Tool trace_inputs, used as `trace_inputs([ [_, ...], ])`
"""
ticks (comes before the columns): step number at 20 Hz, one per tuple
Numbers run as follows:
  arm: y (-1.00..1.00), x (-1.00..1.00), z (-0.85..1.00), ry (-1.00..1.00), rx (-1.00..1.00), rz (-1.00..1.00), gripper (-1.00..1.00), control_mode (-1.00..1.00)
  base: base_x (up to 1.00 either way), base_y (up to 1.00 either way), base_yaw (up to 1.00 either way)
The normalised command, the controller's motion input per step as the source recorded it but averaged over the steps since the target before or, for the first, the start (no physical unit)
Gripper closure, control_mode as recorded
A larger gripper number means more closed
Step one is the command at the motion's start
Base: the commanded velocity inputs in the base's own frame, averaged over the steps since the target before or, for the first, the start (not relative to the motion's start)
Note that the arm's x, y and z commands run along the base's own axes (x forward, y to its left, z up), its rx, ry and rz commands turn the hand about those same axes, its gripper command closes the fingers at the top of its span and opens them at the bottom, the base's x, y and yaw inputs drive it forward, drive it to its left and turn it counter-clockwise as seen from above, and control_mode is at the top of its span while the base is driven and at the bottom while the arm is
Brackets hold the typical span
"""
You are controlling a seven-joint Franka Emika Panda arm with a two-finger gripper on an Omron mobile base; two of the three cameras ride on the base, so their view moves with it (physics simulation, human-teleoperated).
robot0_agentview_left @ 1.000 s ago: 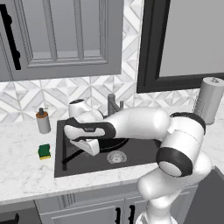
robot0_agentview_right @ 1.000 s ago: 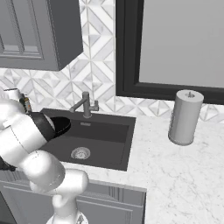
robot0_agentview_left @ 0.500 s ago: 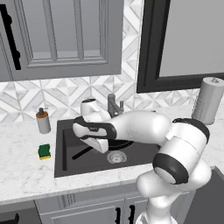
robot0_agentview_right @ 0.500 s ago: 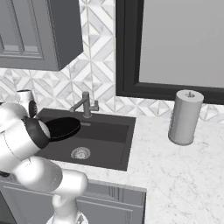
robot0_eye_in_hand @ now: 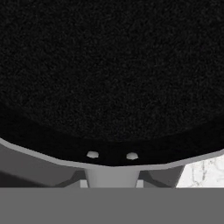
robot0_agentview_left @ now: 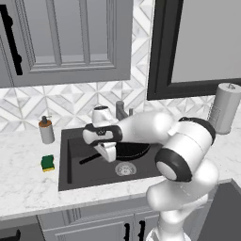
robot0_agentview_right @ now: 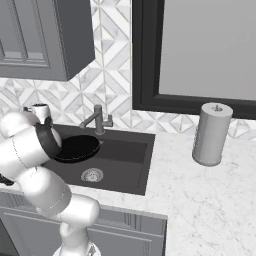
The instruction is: Pick the pan and sponge and place them into the sink. Then turn on the water.
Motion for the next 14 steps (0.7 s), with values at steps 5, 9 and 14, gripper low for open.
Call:
trace_inputs([
  [5,-0.04,0.38,-0.38,0.00,0.00,-0.12,1.00,-1.00,0.00,0.00,0.00],
  [9,-0.01,0.28,-0.44,0.00,0.00,-0.11,1.00,-1.00,0.00,0.00,0.00],
  [14,-0.18,0.20,-0.42,0.00,0.00,-0.12,1.00,-1.00,0.00,0.00,0.00],
])
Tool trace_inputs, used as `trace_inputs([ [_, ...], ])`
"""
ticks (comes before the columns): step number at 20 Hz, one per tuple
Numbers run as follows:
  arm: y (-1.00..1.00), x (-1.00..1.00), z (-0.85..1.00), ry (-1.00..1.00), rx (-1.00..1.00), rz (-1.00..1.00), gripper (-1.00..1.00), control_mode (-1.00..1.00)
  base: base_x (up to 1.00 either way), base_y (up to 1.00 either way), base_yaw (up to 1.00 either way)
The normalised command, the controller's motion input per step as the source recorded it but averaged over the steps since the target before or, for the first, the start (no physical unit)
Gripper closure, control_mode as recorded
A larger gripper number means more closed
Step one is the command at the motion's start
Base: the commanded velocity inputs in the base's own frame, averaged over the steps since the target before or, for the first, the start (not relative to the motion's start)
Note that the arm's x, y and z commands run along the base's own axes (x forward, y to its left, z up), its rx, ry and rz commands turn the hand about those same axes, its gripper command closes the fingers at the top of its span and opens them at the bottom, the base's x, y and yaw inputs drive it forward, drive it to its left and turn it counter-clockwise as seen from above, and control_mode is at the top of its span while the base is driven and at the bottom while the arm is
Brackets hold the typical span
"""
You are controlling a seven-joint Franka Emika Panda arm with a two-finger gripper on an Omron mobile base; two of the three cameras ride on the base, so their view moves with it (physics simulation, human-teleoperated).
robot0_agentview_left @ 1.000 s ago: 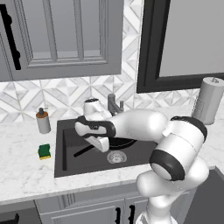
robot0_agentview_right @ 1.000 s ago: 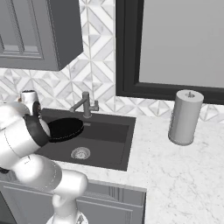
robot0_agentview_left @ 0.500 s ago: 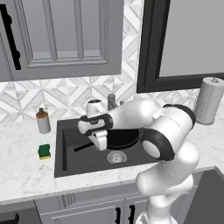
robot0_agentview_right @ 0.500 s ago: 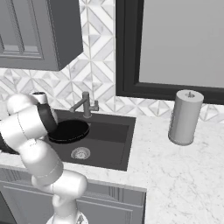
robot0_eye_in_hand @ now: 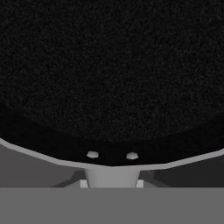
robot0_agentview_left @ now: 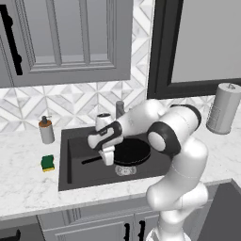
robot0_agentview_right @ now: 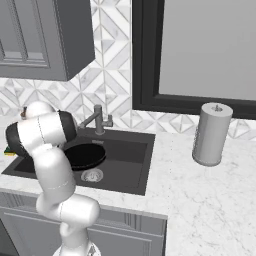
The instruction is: Pick the pan and sponge and place them into the sink. Then turn on the water.
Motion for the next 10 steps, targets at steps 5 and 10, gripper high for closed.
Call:
trace_inputs([
  [5,-0.11,0.15,-0.43,0.00,0.00,-0.11,1.00,-1.00,0.00,0.00,0.00],
  [10,0.00,0.05,-0.41,0.00,0.00,-0.10,1.00,-1.00,0.00,0.00,0.00],
])
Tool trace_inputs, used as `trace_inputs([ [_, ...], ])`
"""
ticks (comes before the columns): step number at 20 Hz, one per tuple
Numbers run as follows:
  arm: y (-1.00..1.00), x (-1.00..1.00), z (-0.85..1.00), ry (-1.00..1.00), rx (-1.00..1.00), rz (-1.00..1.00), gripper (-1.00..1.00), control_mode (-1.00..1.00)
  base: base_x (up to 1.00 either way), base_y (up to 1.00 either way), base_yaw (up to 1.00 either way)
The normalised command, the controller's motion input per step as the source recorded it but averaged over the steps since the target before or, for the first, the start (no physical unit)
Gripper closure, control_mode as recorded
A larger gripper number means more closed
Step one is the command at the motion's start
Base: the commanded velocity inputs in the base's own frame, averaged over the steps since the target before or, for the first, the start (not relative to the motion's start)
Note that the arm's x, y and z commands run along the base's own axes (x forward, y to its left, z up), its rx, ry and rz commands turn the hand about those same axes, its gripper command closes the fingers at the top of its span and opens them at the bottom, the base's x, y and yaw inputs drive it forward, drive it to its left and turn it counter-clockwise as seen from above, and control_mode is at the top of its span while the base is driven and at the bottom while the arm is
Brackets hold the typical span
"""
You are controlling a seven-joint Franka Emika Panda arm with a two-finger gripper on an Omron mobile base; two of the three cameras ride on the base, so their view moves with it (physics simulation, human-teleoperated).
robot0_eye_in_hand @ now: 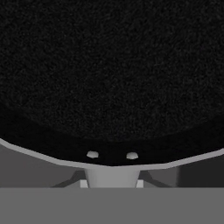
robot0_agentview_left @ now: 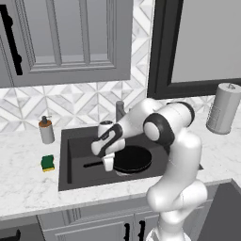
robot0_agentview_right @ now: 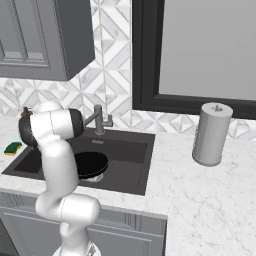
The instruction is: Pick the pan and sponge and place them into the sink. Then turn on the water.
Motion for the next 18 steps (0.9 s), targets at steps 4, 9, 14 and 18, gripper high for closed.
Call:
trace_inputs([
  [4,0.00,0.08,-0.41,0.00,0.00,-0.08,1.00,-1.00,0.00,0.00,0.00],
  [9,0.00,0.11,-0.41,0.00,0.00,-0.05,1.00,-1.00,0.00,0.00,0.00],
  [14,0.00,0.16,-0.40,0.00,0.00,-0.01,1.00,-1.00,0.00,0.00,0.00],
  [18,0.00,0.14,-0.34,0.00,0.00,0.00,1.00,-1.00,0.00,0.00,0.00],
])
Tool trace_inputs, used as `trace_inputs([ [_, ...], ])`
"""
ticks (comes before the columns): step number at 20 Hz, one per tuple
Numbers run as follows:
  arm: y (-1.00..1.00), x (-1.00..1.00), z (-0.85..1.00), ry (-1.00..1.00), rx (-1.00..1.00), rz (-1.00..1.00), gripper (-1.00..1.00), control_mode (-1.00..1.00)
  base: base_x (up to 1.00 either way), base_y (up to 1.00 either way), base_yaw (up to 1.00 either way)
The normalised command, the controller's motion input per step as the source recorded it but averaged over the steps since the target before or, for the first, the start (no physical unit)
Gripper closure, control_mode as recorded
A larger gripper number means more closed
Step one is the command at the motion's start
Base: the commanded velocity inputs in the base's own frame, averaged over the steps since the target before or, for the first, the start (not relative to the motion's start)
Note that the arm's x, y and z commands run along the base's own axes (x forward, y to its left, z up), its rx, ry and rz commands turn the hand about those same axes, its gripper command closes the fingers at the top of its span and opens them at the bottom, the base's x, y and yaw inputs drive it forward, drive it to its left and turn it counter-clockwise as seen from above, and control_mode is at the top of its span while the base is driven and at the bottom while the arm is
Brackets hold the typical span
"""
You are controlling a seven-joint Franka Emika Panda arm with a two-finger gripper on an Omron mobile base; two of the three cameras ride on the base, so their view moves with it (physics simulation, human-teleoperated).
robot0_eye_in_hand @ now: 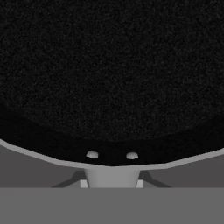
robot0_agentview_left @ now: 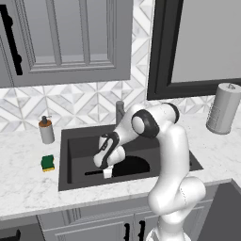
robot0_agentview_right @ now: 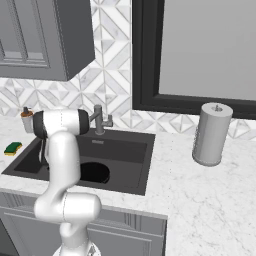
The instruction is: Pick the pan and sponge and place them into the sink. Then turn on the water.
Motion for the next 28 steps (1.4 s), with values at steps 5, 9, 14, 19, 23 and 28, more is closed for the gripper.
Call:
trace_inputs([
  [5,0.00,0.12,-0.31,0.00,0.00,0.00,1.00,-1.00,0.00,0.00,0.00],
  [9,0.02,0.12,-0.29,0.00,0.00,0.00,1.00,-1.00,0.00,0.00,0.00],
  [14,0.06,0.10,-0.28,-0.01,0.00,-0.01,1.00,-1.00,0.00,0.00,0.00],
  [19,0.19,0.03,-0.15,-0.01,0.00,0.00,-1.00,-1.00,0.00,0.00,0.00],
  [23,0.19,0.00,0.20,-0.01,-0.02,0.00,-1.00,-1.00,0.00,0.00,0.00],
  [28,0.15,0.00,0.69,0.00,-0.09,0.01,-1.00,-1.00,0.00,0.00,0.00],
])
